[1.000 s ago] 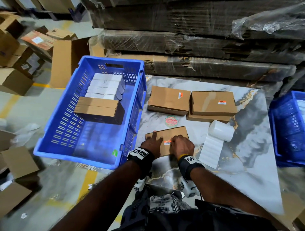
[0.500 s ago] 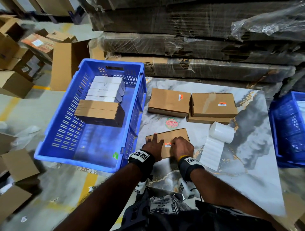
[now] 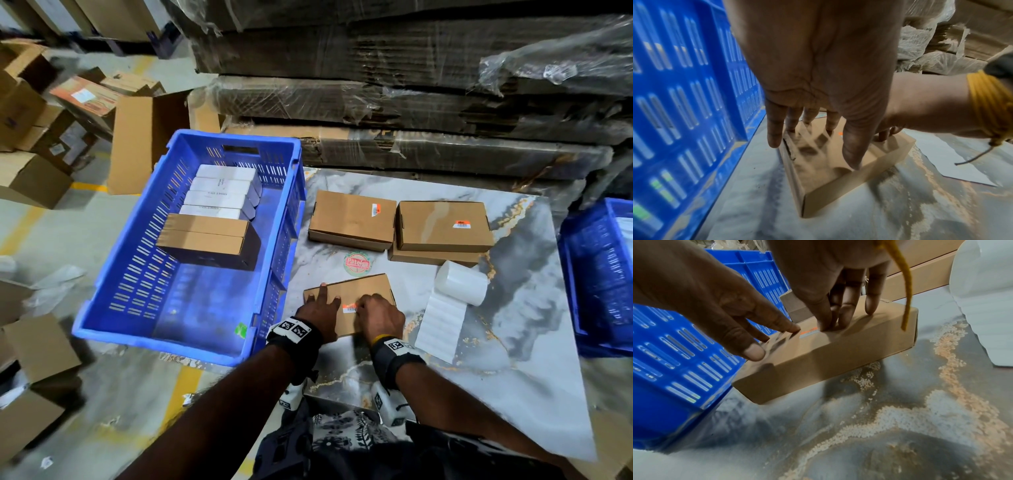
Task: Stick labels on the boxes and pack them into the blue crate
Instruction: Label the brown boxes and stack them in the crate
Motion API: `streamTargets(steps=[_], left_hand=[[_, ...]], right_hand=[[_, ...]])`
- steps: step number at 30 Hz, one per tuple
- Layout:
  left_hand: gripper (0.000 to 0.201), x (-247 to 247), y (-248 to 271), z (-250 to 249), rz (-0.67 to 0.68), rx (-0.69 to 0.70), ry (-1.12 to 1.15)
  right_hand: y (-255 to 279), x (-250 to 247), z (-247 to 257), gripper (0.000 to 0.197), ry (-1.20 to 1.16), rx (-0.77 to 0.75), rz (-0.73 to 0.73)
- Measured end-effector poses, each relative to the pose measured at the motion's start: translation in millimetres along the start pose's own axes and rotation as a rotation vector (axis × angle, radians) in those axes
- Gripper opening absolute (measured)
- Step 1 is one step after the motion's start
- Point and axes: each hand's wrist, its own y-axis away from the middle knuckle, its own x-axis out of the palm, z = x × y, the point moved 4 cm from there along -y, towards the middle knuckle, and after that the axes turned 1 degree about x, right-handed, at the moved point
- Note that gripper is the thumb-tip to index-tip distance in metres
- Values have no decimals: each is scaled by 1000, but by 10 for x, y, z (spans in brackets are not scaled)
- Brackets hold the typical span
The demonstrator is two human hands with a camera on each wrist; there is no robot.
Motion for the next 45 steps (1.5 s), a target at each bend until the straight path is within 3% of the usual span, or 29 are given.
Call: streamTargets(steps=[9,35,45], left_hand=[[95,21,-8,10,8,5,17],[98,-20,11,11,40,13,24],[96,-20,25,16,31,23,25]], right_hand=[[-35,25,20,23,57,-59,13],[-44,-33,-77,23,-157,90,-4],[42,15,-8,29,-89,73,9]])
